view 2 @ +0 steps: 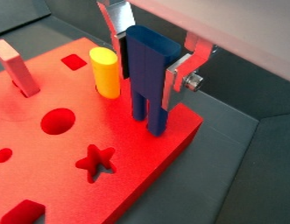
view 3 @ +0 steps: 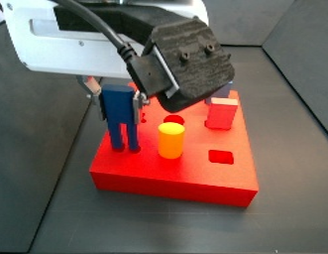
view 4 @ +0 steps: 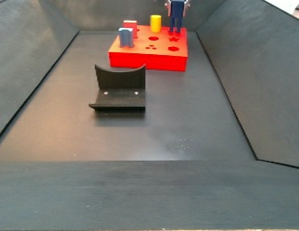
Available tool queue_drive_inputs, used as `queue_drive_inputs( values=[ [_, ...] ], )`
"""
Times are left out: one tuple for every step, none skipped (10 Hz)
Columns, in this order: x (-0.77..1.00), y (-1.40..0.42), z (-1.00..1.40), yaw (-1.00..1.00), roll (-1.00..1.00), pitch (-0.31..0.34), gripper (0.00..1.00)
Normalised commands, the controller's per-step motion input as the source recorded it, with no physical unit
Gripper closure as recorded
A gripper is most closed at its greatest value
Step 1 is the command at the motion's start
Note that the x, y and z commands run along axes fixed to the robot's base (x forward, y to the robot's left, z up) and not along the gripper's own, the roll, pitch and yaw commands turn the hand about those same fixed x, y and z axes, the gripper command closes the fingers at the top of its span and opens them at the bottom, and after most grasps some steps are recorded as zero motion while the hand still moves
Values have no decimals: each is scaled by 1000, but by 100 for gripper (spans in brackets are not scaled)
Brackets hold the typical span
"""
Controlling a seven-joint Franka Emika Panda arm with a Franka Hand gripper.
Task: Pick up the square-circle object. Move up. Rotate the square-circle object. Place the square-circle object on the fixture. Regrasp the square-circle object. Move to above the board. Insert the square-circle object.
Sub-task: Insert the square-circle object.
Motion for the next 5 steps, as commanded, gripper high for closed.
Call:
queue_drive_inputs(
  values=[
    [69, -114, -34, 34, 94, 24, 100],
    [37, -40, -49, 26, 111, 27, 100],
    [100, -34, -80, 34, 129, 34, 100],
    [226, -14, -151, 14, 153, 57, 100],
    [306, -11, -223, 0, 180, 73, 100]
  ],
)
